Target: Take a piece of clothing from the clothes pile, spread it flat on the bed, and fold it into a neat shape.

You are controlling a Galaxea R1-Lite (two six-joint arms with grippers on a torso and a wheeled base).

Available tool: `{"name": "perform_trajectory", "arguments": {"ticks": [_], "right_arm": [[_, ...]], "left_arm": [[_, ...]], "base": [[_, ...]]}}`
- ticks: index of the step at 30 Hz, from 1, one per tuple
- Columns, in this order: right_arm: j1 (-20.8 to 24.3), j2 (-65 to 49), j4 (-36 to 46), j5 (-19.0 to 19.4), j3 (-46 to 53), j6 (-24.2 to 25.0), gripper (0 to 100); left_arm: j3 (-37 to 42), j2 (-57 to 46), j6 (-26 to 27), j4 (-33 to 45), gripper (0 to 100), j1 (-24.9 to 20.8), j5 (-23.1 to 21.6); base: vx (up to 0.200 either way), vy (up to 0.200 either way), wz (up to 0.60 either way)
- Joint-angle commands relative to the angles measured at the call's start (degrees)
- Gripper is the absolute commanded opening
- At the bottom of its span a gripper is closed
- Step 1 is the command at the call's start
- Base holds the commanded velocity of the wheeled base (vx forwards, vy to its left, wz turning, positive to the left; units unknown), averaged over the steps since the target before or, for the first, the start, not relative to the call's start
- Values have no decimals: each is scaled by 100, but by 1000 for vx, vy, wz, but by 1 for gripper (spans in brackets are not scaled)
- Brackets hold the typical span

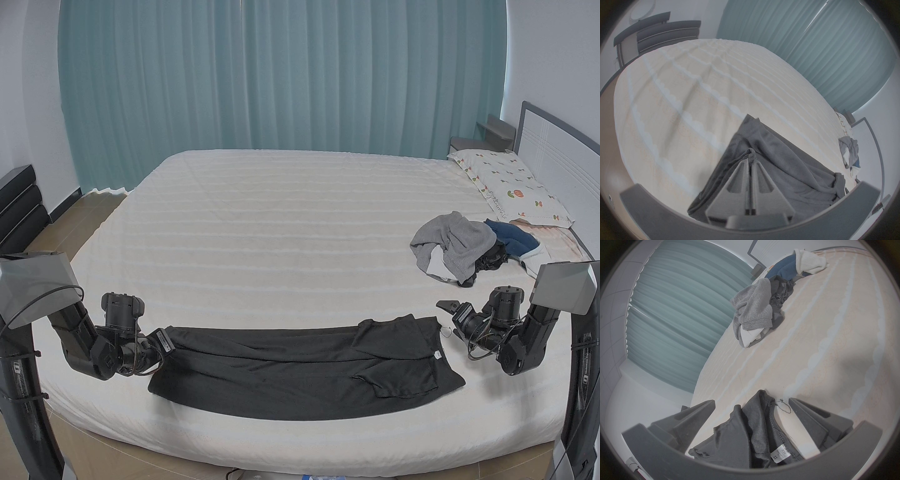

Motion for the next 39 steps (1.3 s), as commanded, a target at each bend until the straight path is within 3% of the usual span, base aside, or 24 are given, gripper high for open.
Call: {"name": "perform_trajectory", "arguments": {"ticks": [1,15,16,28,39], "right_arm": [[4,-6,-2,7,0,0,100],[39,-24,-10,-1,44,8,100],[39,-24,-19,-1,44,8,100],[75,-24,-177,7,150,0,100],[83,3,-169,7,150,0,100]], "left_arm": [[-83,91,-29,22,0,140,47],[-417,539,-222,-22,0,184,258],[-417,530,-231,-5,100,184,258],[-153,-41,-231,57,100,228,135],[-426,47,-204,92,100,228,-305]], "base": [[0,0,0],[0,0,0],[0,0,0],[0,0,0],[0,0,0]]}}
